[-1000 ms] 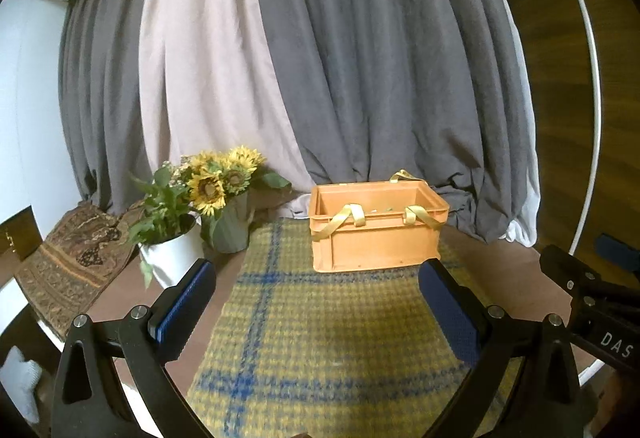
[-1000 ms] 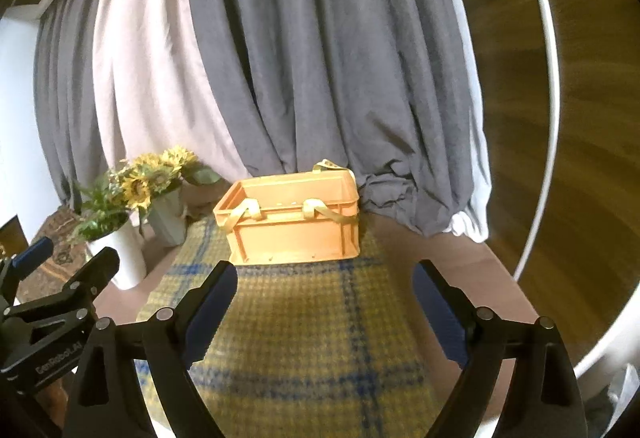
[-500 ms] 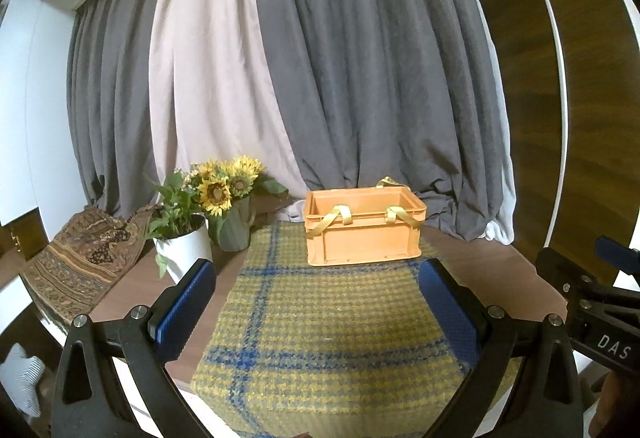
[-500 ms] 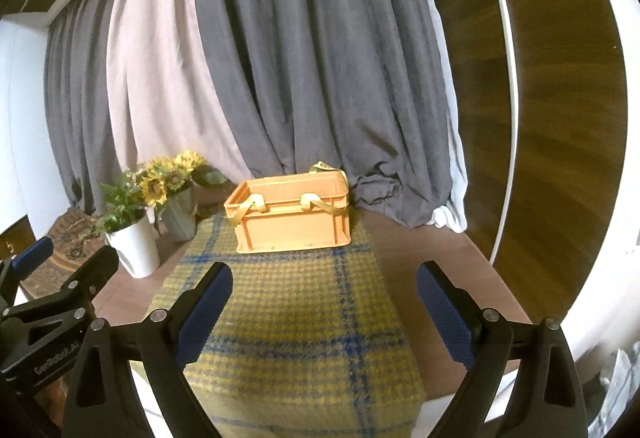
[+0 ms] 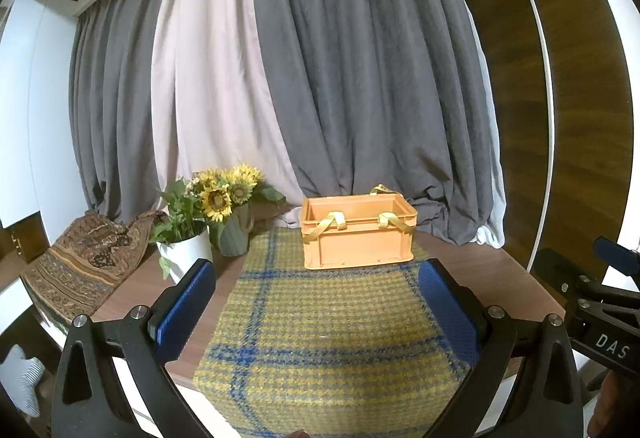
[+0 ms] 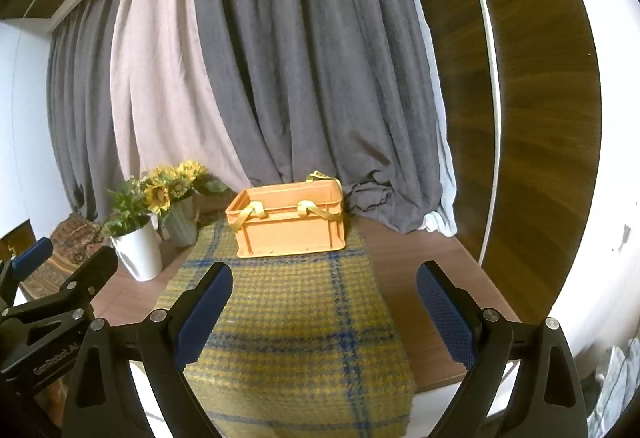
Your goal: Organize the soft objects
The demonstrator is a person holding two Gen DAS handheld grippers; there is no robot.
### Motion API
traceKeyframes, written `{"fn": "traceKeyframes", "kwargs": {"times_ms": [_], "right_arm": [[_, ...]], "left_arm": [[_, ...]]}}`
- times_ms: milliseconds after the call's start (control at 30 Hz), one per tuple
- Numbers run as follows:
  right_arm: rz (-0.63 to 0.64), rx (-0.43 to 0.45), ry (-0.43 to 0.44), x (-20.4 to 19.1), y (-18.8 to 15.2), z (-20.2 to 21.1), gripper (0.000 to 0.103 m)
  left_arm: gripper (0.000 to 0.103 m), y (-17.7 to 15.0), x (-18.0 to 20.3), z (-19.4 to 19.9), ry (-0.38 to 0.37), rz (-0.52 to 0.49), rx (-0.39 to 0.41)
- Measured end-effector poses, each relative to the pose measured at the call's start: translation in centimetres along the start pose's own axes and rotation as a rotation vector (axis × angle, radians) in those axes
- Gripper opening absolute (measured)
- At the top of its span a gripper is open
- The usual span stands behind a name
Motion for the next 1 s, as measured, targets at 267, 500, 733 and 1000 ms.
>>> {"fn": "traceKeyframes", "kwargs": {"times_ms": [267,500,733,1000], "right_arm": [[0.001,0.010,0.000,-0.13,-0.08,0.48,0.094],[0.001,0.012,0.000,-0.07,-0.12,0.55,0.094],[0.000,0.011,-0.002,-0.32,-0.15,0.70,0.094],[0.000,0.010,-0.001,-0.19,-0.03,0.84,0.094]], "left_arm": [[0.103,0.22,0.01,0.42,0.002,0.001,0.002],[0.103,0.36,0.02,0.69,0.002,-0.001,0.003],[0.103,0.36,-0.08,0.82,-0.001,0.000,0.000],[0.103,0.55,0.17,0.90,-0.002,0.000,-0.002]]}}
Point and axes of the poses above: each gripper's, at about its wrist camera, not at the fingertips, and z roughly against the way its jaws point, x to its right, y to its top, the point moved 3 cm from there along -z, roughly the way its jaws point, and after that the axes turned 2 degrees about y, right-handed, at the moved point
